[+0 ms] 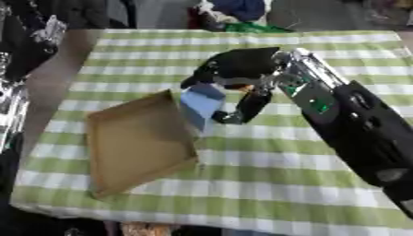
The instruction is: Pick up objects on the table and place them in the box.
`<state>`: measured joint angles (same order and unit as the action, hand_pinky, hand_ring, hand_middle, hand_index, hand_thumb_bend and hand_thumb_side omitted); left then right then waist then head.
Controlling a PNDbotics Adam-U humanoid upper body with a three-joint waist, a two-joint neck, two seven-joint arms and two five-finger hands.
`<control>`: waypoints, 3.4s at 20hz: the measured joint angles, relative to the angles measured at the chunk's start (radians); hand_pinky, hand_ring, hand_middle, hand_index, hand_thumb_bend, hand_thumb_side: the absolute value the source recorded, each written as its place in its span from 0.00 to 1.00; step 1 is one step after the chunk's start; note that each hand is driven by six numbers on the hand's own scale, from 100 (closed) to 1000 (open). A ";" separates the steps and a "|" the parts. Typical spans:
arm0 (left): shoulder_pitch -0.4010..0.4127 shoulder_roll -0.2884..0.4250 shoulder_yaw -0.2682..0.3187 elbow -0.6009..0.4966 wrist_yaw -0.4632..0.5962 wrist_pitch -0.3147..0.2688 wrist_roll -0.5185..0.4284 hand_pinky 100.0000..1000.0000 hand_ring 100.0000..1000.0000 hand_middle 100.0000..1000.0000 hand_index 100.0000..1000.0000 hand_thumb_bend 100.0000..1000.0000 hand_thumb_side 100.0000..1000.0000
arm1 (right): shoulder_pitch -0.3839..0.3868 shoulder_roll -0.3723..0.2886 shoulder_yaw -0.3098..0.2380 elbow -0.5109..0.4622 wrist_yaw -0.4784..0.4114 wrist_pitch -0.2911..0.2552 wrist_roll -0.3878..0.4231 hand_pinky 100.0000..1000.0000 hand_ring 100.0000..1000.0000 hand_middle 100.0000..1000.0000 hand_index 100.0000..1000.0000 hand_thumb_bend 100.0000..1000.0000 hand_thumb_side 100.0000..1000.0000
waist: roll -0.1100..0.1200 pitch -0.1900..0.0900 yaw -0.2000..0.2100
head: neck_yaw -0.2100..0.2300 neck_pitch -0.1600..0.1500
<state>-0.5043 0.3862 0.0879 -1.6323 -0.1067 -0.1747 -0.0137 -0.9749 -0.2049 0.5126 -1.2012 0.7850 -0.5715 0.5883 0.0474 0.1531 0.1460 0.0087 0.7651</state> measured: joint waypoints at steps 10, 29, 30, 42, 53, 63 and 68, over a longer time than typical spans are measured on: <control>-0.007 -0.009 -0.008 -0.003 0.001 -0.001 -0.010 0.41 0.45 0.46 0.74 0.32 0.43 | 0.001 0.094 -0.036 0.152 0.104 0.001 0.001 0.87 0.82 0.54 0.98 0.00 0.24 | 0.006 0.003 0.032 | -0.014 0.000; -0.013 -0.020 -0.011 -0.003 0.001 -0.005 -0.015 0.41 0.45 0.46 0.74 0.31 0.43 | 0.018 0.131 -0.003 0.124 0.236 -0.091 -0.091 0.87 0.85 0.66 0.98 0.08 0.24 | 0.012 0.011 0.030 | -0.021 0.000; -0.014 -0.021 -0.011 -0.003 0.001 -0.005 -0.015 0.41 0.45 0.46 0.74 0.31 0.43 | 0.018 0.131 0.005 0.110 0.238 -0.095 -0.095 0.87 0.85 0.67 0.98 0.08 0.24 | 0.012 0.011 0.030 | -0.022 0.000; -0.015 -0.021 -0.011 -0.002 0.001 -0.006 -0.016 0.41 0.45 0.46 0.74 0.31 0.43 | 0.022 0.128 0.061 -0.017 0.182 -0.102 -0.102 0.89 0.88 0.93 1.00 0.27 0.53 | 0.012 0.011 0.023 | -0.025 0.000; -0.015 -0.021 -0.010 -0.002 0.001 -0.007 -0.017 0.41 0.45 0.46 0.74 0.31 0.43 | 0.025 0.107 0.047 -0.021 0.171 -0.095 -0.095 0.88 0.87 0.95 1.00 0.26 0.51 | 0.013 0.013 0.007 | -0.019 0.000; -0.011 -0.020 -0.008 -0.002 0.001 -0.007 -0.016 0.41 0.45 0.46 0.74 0.32 0.43 | 0.023 0.062 0.004 0.000 0.150 -0.099 -0.109 0.87 0.83 0.90 1.00 0.15 0.42 | 0.017 0.013 -0.012 | 0.000 0.000; -0.010 -0.021 -0.005 -0.002 0.001 -0.007 -0.016 0.41 0.45 0.46 0.74 0.31 0.43 | -0.005 -0.010 -0.095 0.065 0.114 -0.054 -0.142 0.87 0.82 0.88 1.00 0.11 0.37 | 0.024 0.017 0.012 | -0.004 0.000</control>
<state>-0.5140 0.3649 0.0832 -1.6346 -0.1055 -0.1822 -0.0296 -0.9795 -0.2149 0.4180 -1.1359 0.8987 -0.6255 0.4463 0.0710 0.1701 0.1582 0.0048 0.7651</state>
